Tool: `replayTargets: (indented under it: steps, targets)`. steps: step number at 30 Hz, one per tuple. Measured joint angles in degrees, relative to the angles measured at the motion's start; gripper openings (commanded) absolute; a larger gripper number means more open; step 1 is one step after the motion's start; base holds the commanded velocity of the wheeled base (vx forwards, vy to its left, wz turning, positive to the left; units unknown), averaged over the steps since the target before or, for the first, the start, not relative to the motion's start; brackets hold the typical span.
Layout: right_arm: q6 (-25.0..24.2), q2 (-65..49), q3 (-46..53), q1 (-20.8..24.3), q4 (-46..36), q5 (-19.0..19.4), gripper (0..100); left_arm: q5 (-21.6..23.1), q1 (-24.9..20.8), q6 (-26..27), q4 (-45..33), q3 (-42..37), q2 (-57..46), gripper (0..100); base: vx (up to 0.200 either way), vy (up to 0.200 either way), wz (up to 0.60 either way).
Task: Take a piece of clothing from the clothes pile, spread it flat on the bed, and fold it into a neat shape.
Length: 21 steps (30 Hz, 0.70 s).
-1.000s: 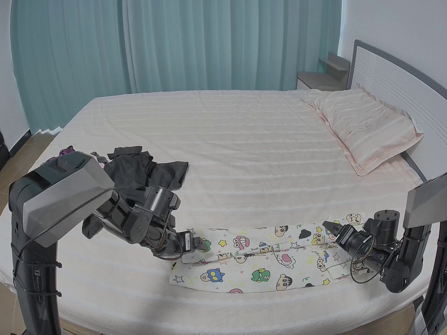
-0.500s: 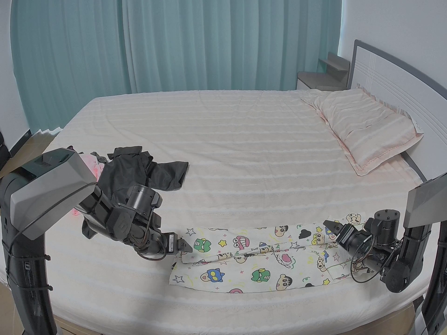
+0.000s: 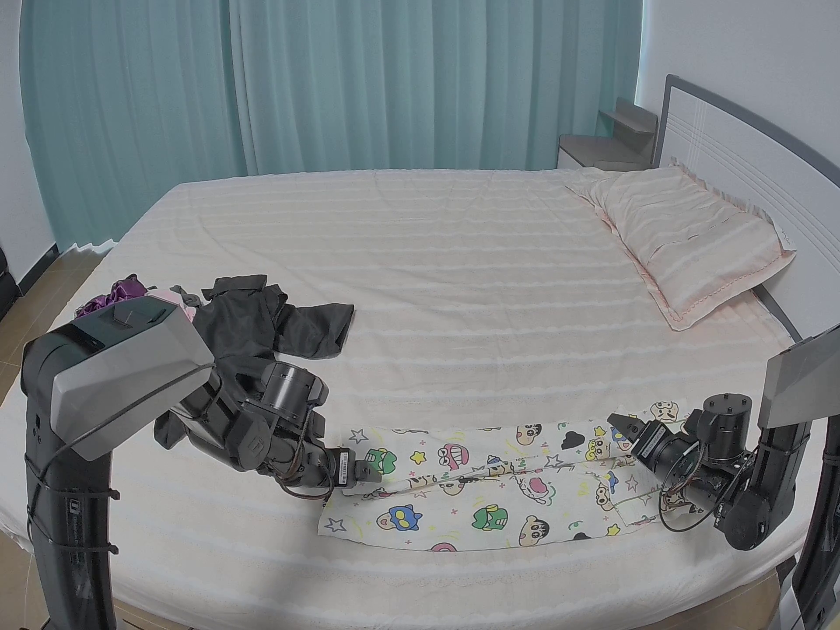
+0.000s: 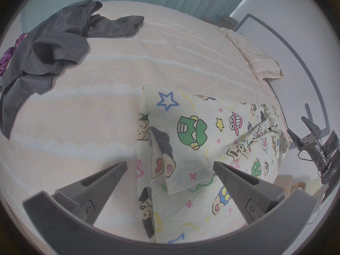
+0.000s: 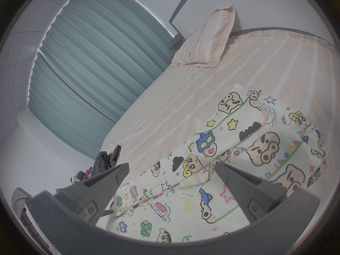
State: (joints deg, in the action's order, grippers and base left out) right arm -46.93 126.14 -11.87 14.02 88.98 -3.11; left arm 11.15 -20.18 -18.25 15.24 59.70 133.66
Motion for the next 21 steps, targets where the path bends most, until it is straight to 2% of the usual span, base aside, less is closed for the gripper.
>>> replayTargets:
  steps: [15, 21]
  targets:
    - [0.0, -0.1, 0.0, 0.0, 0.0, 0.0, 100, -2.0, -3.1, 0.0, -0.2, 3.4, 3.2, 100, 0.000, 0.000, 0.00]
    - [0.0, -0.1, 0.0, 0.0, 0.0, 0.0, 100, -2.0, -3.5, 2.3, -0.4, 3.5, 3.5, 100, 0.000, 0.000, 0.00]
